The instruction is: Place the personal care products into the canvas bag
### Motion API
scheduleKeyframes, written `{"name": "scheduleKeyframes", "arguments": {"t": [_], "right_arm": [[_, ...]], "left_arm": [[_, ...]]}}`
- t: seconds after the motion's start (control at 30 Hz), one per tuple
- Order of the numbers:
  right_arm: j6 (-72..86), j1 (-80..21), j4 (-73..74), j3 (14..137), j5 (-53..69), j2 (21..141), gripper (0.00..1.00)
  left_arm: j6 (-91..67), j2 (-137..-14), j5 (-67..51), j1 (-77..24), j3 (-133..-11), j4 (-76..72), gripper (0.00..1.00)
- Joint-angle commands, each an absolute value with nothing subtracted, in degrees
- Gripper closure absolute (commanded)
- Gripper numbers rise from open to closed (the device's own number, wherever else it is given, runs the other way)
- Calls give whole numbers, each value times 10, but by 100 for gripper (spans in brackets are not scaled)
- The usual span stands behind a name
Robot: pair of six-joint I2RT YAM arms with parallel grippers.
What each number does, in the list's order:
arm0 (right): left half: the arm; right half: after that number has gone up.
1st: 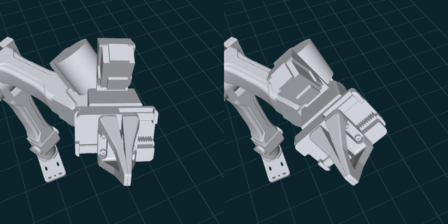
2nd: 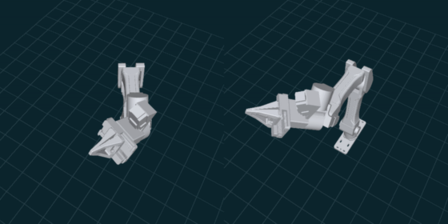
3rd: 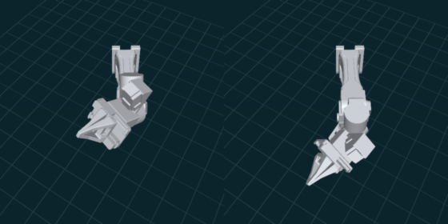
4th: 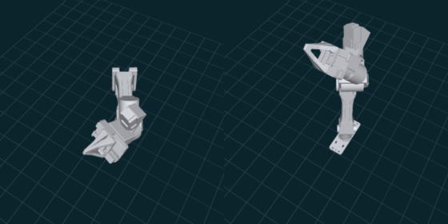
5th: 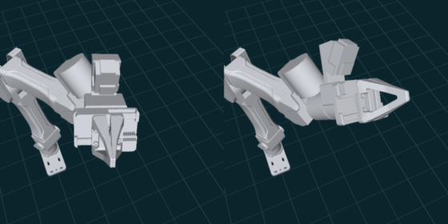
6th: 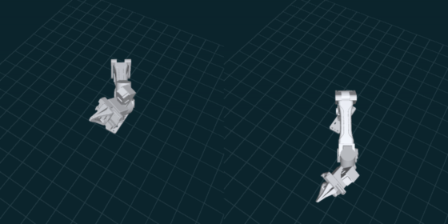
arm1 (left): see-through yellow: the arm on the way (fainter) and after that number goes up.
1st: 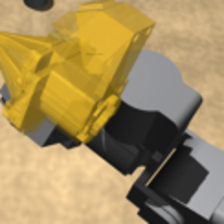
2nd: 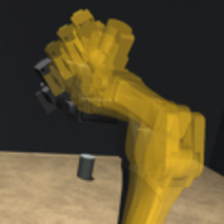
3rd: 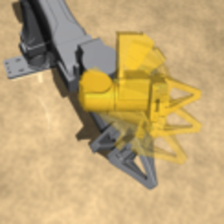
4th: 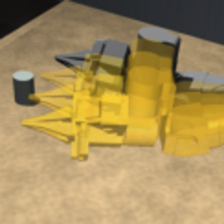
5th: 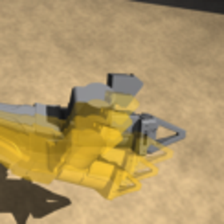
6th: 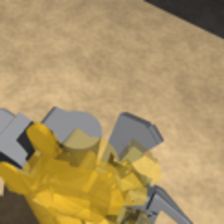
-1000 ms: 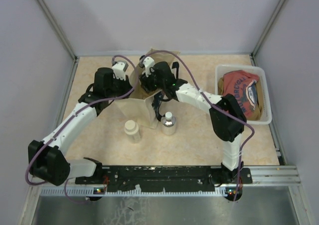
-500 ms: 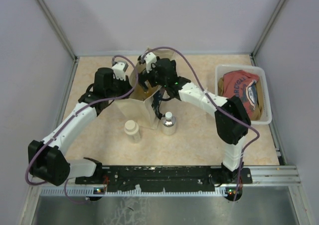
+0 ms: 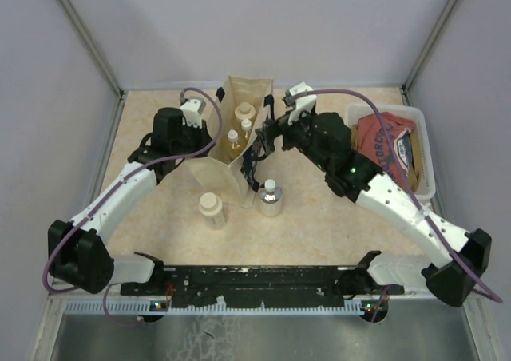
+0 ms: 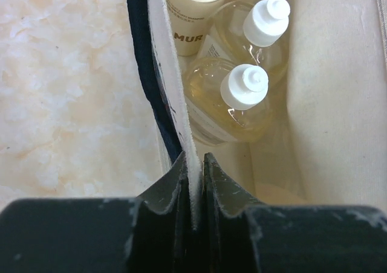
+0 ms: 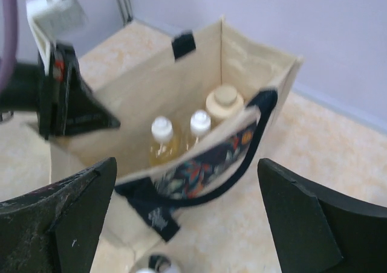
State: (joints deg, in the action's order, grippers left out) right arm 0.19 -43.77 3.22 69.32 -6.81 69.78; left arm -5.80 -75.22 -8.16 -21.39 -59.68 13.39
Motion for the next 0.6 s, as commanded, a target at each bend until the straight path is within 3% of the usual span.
{"name": "scheduleKeyframes", "arguments": {"t": [0.0, 0.23, 0.57], "right_arm": [[51, -442, 79, 593, -68, 648, 1], [59, -470, 90, 482, -59, 613, 1], [62, -520, 148, 515, -85, 673, 1]], "left_arm": [[-59, -762, -83, -213, -612, 113, 100], [-57, -754, -72, -213, -613, 118, 100], [-60, -734, -68, -214, -605, 122, 100]]}}
